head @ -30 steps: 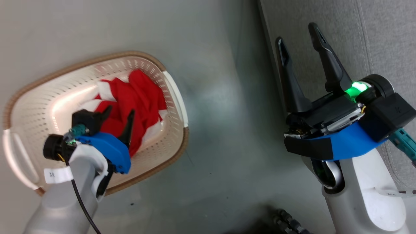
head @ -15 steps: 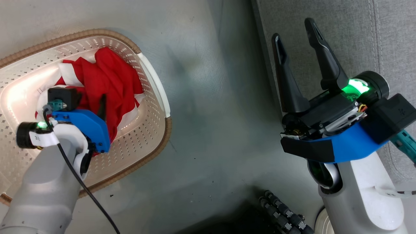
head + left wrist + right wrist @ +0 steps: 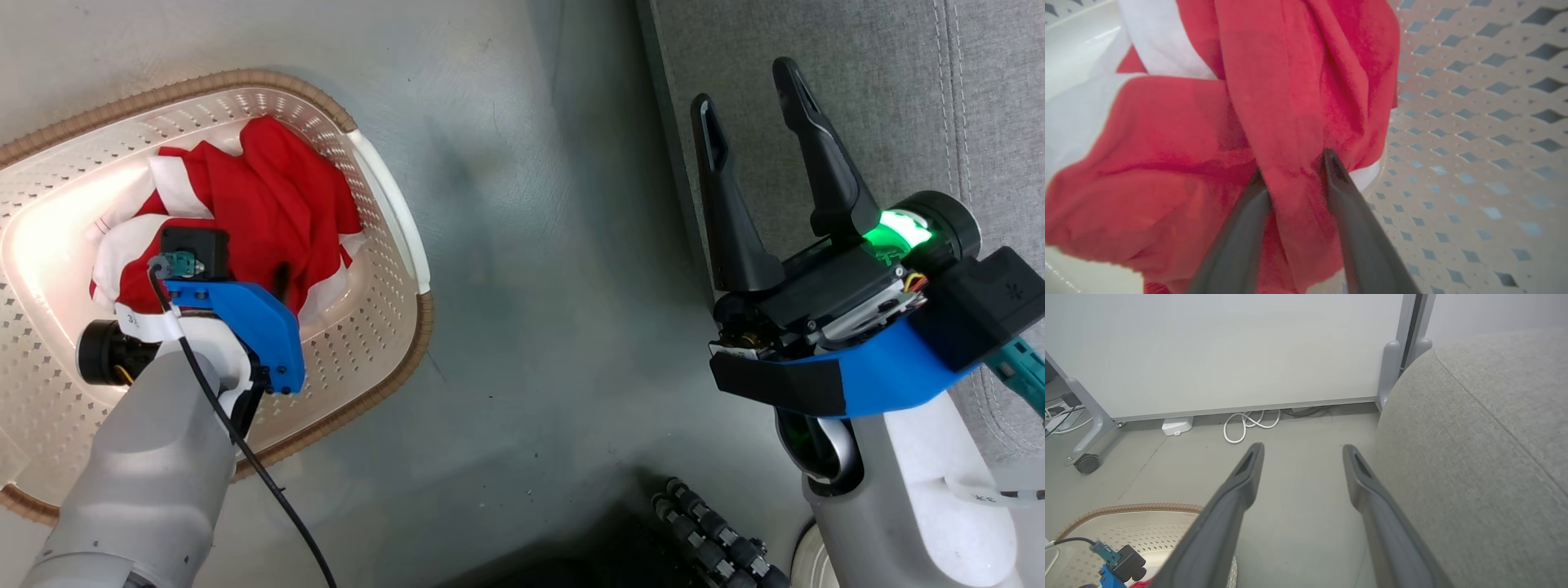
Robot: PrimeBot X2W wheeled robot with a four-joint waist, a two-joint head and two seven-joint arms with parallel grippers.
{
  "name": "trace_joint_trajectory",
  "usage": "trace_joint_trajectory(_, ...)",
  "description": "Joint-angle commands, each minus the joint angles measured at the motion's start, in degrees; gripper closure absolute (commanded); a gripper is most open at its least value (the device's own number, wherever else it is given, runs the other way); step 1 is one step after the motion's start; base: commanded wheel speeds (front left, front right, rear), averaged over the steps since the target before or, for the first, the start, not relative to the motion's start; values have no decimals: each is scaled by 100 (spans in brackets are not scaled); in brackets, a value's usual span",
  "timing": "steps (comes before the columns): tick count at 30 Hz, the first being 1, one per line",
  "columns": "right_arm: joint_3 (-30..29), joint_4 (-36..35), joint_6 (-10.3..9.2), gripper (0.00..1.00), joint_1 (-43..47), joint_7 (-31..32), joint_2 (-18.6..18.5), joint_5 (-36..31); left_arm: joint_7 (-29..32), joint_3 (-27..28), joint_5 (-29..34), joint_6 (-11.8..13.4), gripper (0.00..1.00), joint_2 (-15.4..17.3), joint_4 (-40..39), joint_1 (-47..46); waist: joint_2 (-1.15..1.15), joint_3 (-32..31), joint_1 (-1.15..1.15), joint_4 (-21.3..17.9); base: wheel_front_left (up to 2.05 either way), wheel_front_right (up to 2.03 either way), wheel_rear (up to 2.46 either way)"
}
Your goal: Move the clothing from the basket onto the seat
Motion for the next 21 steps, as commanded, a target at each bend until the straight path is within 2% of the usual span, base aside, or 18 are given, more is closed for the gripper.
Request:
trace_joint_trajectory(1, -11, -25, 1, 0, 49, -33, 9, -17, 39, -27, -42, -27, 100, -16, 52, -98, 0, -3, 0, 8, 0, 0, 0)
trace_joint_trajectory(14, 97, 87, 1, 0, -106, -34, 8, 14, -53, -129, -140, -118, 100, 6, 324, -183, 0, -88, 0, -14, 0, 0, 0)
trace_joint_trajectory(21, 392, 377, 1, 0, -358, -37, 9, 7, -273, -94, -222, -99, 100, 24, 455, -16, 0, -537, 0, -139, 0, 0, 0)
